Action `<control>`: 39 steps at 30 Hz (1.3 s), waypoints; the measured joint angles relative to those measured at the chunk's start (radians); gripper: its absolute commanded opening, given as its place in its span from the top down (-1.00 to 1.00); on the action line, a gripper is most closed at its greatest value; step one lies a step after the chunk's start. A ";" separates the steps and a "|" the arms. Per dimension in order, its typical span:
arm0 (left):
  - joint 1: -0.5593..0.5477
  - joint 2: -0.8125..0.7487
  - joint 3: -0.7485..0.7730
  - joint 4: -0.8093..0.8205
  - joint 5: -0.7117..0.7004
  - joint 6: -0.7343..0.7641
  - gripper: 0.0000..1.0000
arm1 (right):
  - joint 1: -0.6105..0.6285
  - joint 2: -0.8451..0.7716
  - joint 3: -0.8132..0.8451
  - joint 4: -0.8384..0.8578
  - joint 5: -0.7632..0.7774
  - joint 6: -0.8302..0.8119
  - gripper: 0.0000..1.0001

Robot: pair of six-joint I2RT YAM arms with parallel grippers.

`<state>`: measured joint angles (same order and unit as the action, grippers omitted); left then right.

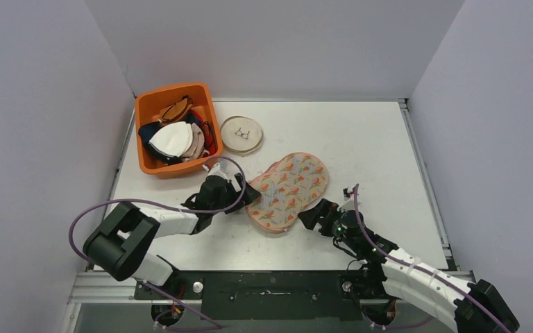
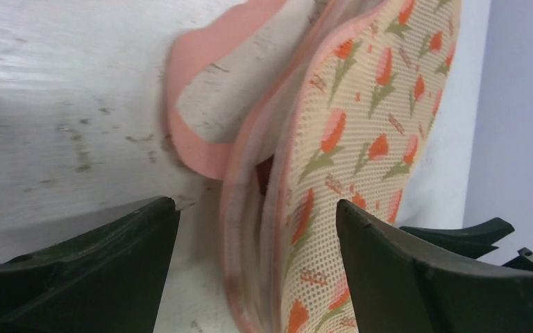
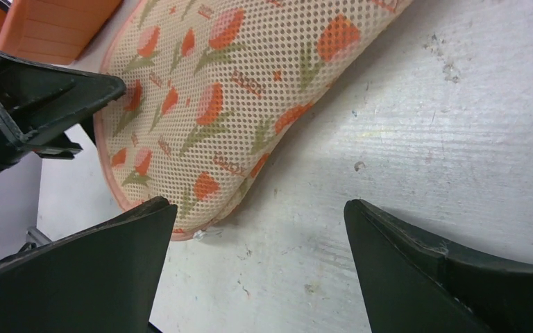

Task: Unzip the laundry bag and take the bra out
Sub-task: Open the laundry bag at the center of the board.

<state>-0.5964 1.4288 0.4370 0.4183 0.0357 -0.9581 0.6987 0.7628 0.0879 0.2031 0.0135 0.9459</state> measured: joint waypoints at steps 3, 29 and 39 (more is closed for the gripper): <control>-0.024 0.055 -0.002 0.095 0.044 -0.017 -0.55 | 0.000 -0.078 0.018 -0.076 0.006 -0.017 -0.94; -0.528 -0.187 0.112 -0.109 -0.257 0.103 -0.86 | 0.015 -0.027 0.429 -0.494 0.207 -0.281 -0.84; -0.528 -0.674 -0.073 -0.415 -0.518 -0.013 -0.83 | 0.307 0.475 0.658 -0.480 0.287 -0.417 -0.45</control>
<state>-1.1240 0.7547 0.3637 0.0029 -0.4820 -0.9707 1.0061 1.2373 0.7456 -0.2771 0.3004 0.5293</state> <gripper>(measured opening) 0.920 0.790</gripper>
